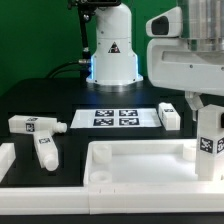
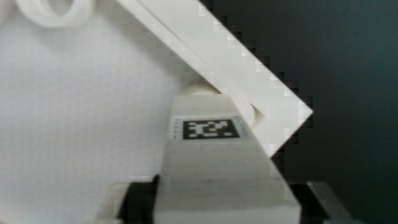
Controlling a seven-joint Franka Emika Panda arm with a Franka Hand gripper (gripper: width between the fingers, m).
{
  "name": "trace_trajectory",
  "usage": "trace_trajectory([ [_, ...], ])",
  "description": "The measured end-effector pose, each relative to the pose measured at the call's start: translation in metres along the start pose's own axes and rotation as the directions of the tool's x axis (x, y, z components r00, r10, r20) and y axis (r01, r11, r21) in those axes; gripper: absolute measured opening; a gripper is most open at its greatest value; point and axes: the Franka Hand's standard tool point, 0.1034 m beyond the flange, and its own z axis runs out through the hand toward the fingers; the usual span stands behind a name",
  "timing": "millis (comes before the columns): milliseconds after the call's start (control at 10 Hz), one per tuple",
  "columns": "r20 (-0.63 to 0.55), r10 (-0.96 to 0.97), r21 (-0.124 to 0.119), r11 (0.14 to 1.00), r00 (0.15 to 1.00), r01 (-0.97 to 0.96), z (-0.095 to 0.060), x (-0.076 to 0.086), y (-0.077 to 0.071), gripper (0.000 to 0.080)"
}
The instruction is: Assemble desk
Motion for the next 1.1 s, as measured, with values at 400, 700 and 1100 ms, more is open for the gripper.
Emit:
trace_trajectory([
  [400,0.026,0.591,0.085,0.802,0.806,-0.591,0.001,-0.003,-0.001,0.0284],
  [700,0.026,0.541,0.075,0.837,0.840,-0.542,0.003,-0.005,0.001,0.0519],
  [1100,0.001,-0.103,0.040,0.994,0.995,0.103,-0.006,0.004,-0.003,0.0642],
])
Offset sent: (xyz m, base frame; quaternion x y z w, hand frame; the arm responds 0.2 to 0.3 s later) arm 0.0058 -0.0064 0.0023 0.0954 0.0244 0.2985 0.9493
